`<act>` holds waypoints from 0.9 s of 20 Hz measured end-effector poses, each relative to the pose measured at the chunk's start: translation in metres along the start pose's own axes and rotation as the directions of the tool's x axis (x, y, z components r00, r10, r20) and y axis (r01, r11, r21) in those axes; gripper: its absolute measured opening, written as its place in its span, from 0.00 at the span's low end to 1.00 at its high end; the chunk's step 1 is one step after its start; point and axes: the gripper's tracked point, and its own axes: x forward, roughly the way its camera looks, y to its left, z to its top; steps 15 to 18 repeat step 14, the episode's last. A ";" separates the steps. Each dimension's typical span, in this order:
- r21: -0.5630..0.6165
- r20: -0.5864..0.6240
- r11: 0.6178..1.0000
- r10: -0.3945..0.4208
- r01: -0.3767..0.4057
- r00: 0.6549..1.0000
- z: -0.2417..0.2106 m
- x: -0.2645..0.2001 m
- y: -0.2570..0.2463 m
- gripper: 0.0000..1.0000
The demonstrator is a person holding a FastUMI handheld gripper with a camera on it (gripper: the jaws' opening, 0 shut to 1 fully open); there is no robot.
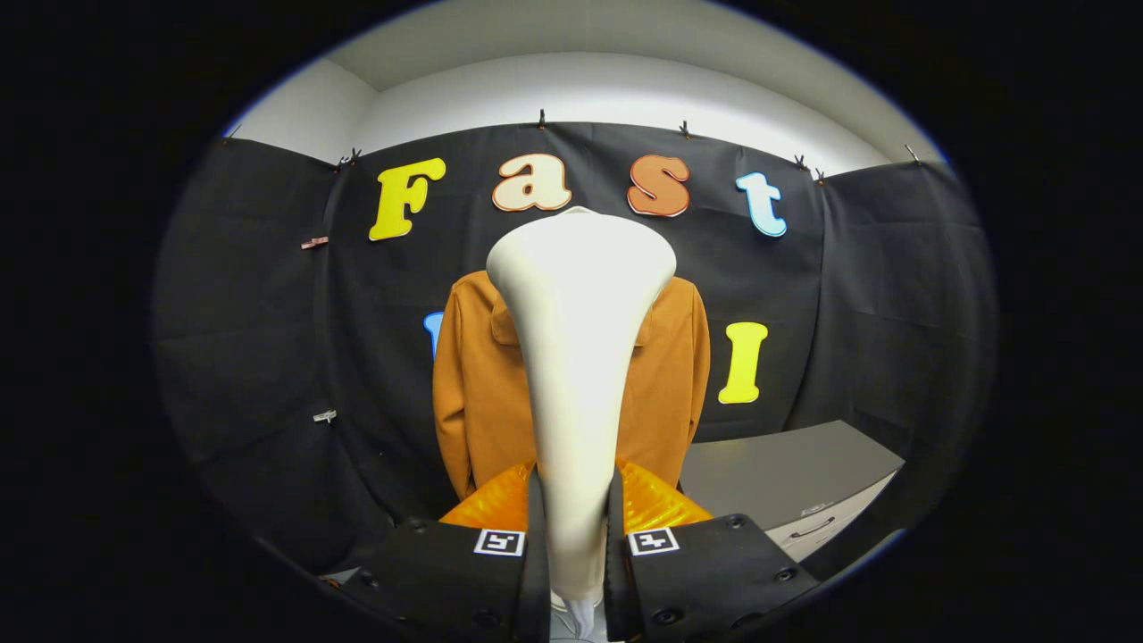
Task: Iron the clothes twice with a garment steamer, once on the left side and once on the right side.
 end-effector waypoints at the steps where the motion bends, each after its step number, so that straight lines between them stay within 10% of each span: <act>1: 0.003 -0.001 1.000 0.002 -0.002 1.000 -0.001 0.000 0.000 0.27; 18: 0.013 -0.005 1.000 -0.005 0.005 1.000 -0.003 -0.005 -0.009 0.27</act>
